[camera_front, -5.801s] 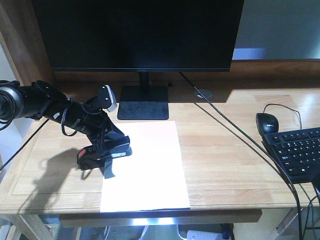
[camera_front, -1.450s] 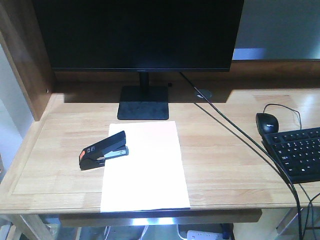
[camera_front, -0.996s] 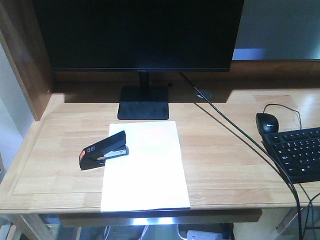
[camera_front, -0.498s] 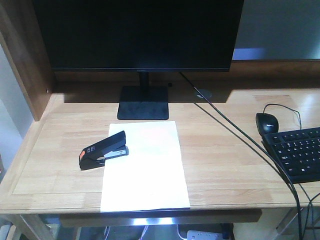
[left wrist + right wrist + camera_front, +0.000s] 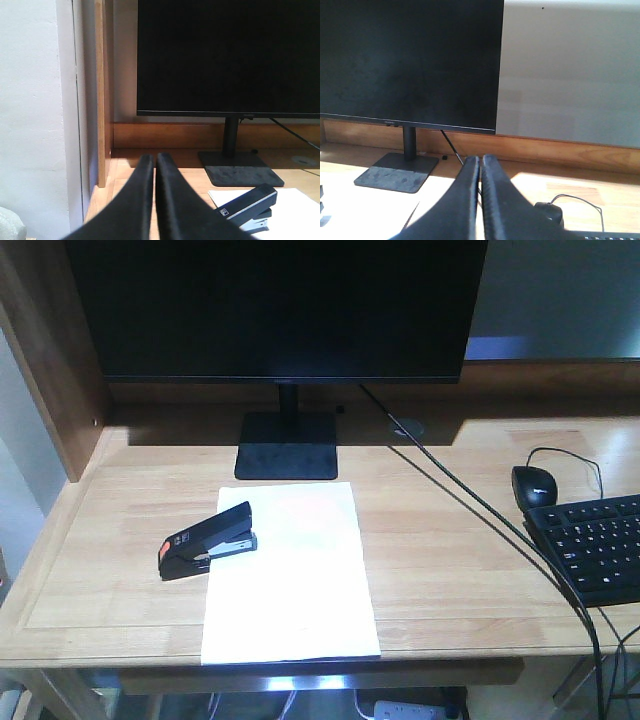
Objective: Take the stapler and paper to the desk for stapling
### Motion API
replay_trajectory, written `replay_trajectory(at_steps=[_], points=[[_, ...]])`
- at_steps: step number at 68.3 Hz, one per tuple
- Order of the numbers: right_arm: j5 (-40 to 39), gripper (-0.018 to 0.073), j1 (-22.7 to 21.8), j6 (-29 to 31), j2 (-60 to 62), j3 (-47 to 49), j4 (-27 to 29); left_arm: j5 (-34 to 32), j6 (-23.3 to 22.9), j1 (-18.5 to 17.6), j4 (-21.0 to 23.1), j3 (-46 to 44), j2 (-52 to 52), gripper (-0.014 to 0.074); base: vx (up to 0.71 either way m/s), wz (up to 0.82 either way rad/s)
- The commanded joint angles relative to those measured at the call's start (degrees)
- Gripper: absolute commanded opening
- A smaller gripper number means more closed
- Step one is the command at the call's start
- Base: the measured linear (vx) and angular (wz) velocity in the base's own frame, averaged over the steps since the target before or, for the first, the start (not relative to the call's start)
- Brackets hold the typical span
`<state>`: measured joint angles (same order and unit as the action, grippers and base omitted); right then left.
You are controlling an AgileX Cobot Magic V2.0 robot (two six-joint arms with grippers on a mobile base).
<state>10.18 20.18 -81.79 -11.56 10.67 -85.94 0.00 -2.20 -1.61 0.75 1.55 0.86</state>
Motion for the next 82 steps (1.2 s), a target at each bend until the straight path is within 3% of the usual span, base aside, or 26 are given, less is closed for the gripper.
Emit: replay_trajectory(at_steps=[1,64,74,82], points=[[0.2,-0.0009,-0.07,0.75,-0.57,1.48,-1.24,-3.83,-0.58,-0.15,0.62,1.69,0.82,-0.0007,0.0,0.0],[2.55,-0.0009,-0.13,0.83,-0.57,1.48,-1.39,-3.83,-0.58,-0.15,0.6,1.62,0.82,-0.0007,0.0,0.0],[6.2,-0.0009,-0.18,3.55,-0.57,1.48,5.32,-3.83,-0.58,-0.15,0.6,1.62,0.82,-0.0007,0.0,0.0],[7.0,-0.0009,-0.18,11.23,-0.57,1.66,14.01,-3.83,-0.58,-0.15,0.6,1.63,0.77,-0.0007,0.0,0.0]])
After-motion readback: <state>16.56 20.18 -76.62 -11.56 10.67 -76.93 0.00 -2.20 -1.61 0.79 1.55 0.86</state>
